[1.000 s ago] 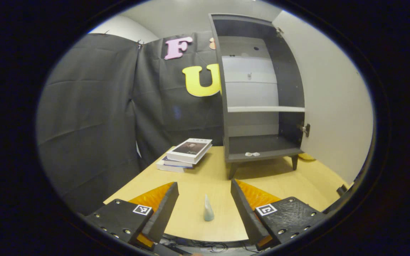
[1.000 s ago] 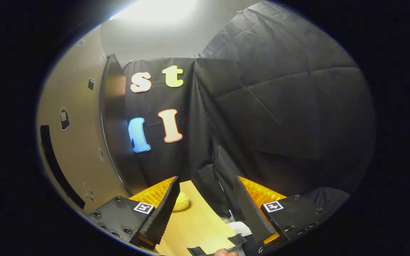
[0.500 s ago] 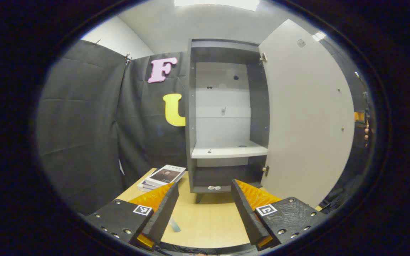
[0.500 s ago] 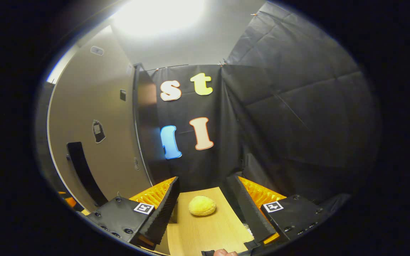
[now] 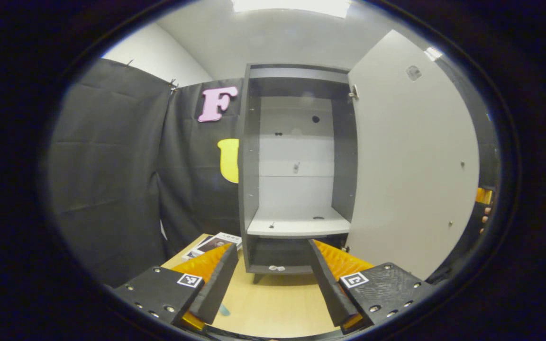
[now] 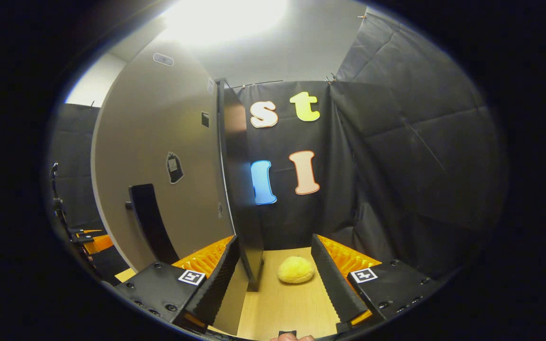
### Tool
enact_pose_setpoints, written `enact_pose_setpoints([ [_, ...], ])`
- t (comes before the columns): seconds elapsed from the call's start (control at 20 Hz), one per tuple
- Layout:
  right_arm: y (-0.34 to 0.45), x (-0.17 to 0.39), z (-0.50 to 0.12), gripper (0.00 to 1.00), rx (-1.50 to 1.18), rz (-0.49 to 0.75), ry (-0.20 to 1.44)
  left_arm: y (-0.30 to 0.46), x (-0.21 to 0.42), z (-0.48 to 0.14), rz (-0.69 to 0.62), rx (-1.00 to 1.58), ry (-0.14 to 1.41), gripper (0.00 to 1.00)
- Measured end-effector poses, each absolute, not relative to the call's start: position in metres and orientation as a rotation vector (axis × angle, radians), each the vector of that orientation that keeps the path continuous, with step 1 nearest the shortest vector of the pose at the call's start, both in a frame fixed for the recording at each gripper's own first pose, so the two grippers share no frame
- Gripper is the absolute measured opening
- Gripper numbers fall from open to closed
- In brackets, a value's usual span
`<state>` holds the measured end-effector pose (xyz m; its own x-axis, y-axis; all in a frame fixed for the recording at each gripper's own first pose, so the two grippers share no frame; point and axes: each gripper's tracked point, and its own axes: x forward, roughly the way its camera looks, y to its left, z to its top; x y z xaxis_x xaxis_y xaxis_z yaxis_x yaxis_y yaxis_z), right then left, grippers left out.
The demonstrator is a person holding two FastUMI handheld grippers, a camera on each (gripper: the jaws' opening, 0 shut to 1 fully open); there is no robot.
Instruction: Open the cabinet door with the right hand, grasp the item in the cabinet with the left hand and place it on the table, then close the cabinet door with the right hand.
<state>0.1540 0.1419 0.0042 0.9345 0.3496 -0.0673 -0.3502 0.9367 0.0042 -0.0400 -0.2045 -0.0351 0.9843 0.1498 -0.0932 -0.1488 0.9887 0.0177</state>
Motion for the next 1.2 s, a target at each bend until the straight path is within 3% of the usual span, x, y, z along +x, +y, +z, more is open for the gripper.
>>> enact_pose_setpoints([
  [0.05, 0.144, 0.152, 0.006, 0.95, -0.011, 0.359, 0.067, -0.200, -0.036, -0.037, 0.150, -0.013, 0.098, 0.88],
  [0.1, 0.148, 0.148, 0.008, 0.88, -0.002, 0.364, 0.075, -0.195, -0.031, -0.039, 0.144, -0.038, 0.113, 0.90],
  [0.15, 0.156, 0.144, 0.013, 0.95, 0.016, 0.372, 0.074, -0.189, -0.029, -0.044, 0.136, -0.064, 0.131, 0.90],
  [0.25, 0.167, 0.138, 0.028, 0.95, 0.037, 0.379, 0.055, -0.169, -0.022, -0.048, 0.129, -0.097, 0.149, 0.88],
  [0.3, 0.168, 0.135, 0.032, 0.88, 0.030, 0.368, 0.047, -0.158, -0.021, -0.049, 0.131, -0.101, 0.152, 0.89],
  [0.35, 0.166, 0.134, 0.032, 0.88, 0.031, 0.344, 0.047, -0.148, -0.017, -0.054, 0.128, -0.101, 0.158, 0.90],
  [0.4, 0.167, 0.130, 0.033, 0.95, 0.050, 0.328, 0.051, -0.139, -0.015, -0.056, 0.123, -0.097, 0.163, 0.90],
  [0.5, 0.181, 0.125, 0.031, 0.95, 0.082, 0.310, 0.057, -0.118, -0.011, -0.057, 0.118, -0.072, 0.168, 0.88],
  [0.6, 0.175, 0.119, 0.036, 0.93, 0.091, 0.268, 0.045, -0.099, -0.009, -0.055, 0.113, -0.058, 0.162, 0.90],
  [0.65, 0.176, 0.120, 0.033, 0.87, 0.102, 0.248, 0.045, -0.092, -0.007, -0.058, 0.106, -0.075, 0.163, 0.88],
  [0.7, 0.175, 0.118, 0.032, 0.94, 0.109, 0.226, 0.040, -0.088, -0.006, -0.062, 0.094, -0.107, 0.167, 0.90],
  [0.8, 0.177, 0.116, 0.033, 0.84, 0.109, 0.182, 0.020, -0.078, -0.004, -0.072, 0.080, -0.164, 0.185, 0.90],
  [0.85, 0.181, 0.113, 0.033, 0.92, 0.101, 0.169, 0.015, -0.068, -0.004, -0.076, 0.086, -0.173, 0.191, 0.90],
  [0.9, 0.187, 0.110, 0.033, 0.84, 0.100, 0.167, 0.013, -0.059, -0.003, -0.079, 0.090, -0.174, 0.198, 0.88],
  [0.95, 0.197, 0.107, 0.030, 0.92, 0.097, 0.173, 0.022, -0.053, -0.004, -0.081, 0.091, -0.172, 0.207, 0.88],
  [1.0, 0.206, 0.103, 0.030, 0.92, 0.093, 0.183, 0.022, -0.047, -0.004, -0.083, 0.088, -0.171, 0.211, 0.88],
  [1.05, 0.215, 0.100, 0.029, 0.84, 0.076, 0.198, 0.022, -0.041, -0.003, -0.082, 0.087, -0.170, 0.211, 0.88],
  [1.1, 0.225, 0.097, 0.031, 0.92, 0.060, 0.213, 0.010, -0.034, -0.003, -0.080, 0.087, -0.166, 0.208, 0.90],
  [1.2, 0.244, 0.093, 0.028, 0.92, 0.063, 0.234, 0.001, -0.018, -0.005, -0.075, 0.100, -0.146, 0.199, 0.90],
])
